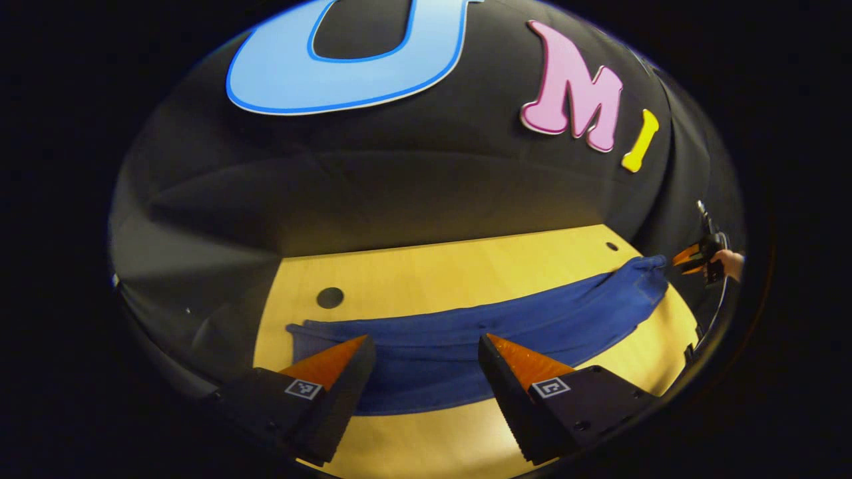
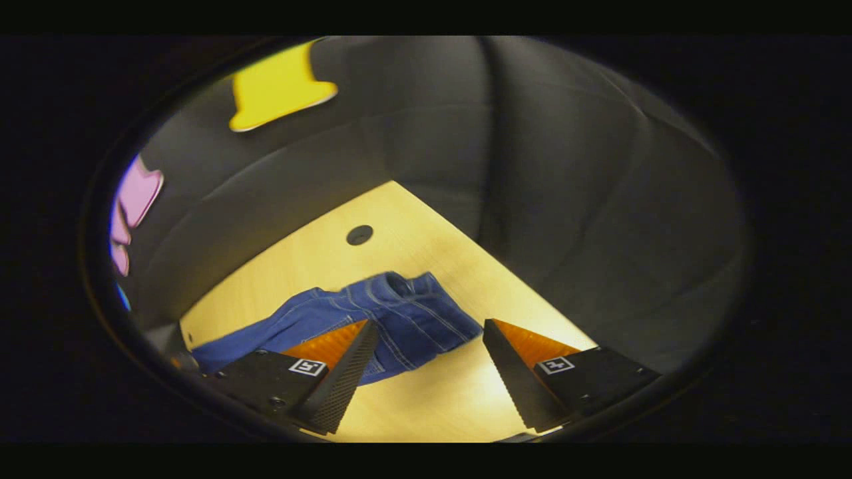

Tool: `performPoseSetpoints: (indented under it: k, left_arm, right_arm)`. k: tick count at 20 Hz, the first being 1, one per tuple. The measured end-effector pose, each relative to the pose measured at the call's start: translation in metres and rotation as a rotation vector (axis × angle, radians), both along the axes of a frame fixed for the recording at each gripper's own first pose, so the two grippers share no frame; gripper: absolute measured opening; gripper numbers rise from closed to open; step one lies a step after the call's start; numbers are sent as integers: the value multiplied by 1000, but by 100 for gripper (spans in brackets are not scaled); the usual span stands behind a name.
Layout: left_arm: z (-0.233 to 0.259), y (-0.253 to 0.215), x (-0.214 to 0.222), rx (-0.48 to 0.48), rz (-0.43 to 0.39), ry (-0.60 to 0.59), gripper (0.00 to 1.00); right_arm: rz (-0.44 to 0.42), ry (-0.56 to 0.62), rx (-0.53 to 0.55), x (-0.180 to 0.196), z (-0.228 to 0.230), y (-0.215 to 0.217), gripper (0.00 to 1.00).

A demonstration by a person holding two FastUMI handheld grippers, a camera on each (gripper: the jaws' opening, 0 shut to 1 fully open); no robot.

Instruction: Grasp the waist and the cuffs of the jeans and fold them to make the two legs overlap; first hold the waist and fold one-third of the jeans toward the cuffs, then hold the cuffs and fold the remaining one-third in the same direction to finish folding.

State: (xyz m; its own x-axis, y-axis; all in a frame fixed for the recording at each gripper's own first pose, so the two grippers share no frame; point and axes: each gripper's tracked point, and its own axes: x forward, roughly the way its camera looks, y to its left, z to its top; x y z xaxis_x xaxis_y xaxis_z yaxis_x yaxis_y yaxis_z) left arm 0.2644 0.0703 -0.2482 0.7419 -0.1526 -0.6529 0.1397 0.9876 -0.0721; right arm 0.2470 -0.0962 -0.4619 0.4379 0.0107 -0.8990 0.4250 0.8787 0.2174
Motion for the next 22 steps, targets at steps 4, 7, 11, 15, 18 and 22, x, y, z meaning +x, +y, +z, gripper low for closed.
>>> performPoseSetpoints:
  k: [4,7,11,15,18,22]
  left_arm:
    - [-4,-9,-21,45,-24,21,99]
    - [-2,-9,-35,68,-19,46,99]
    - [-10,9,-58,130,21,80,98]
    - [-14,0,-68,102,47,109,98]
    - [-8,-1,-70,104,44,94,98]
    - [2,6,-80,100,57,83,98]
  right_arm:
    - [-132,78,96,-23,-38,11,98]
    - [-222,117,133,-26,-58,11,99]
    - [-277,42,140,5,-73,22,80]
    - [-286,-26,159,14,-66,23,11]
    - [-224,-93,100,18,-57,25,6]
    - [-126,-211,58,27,-16,31,6]
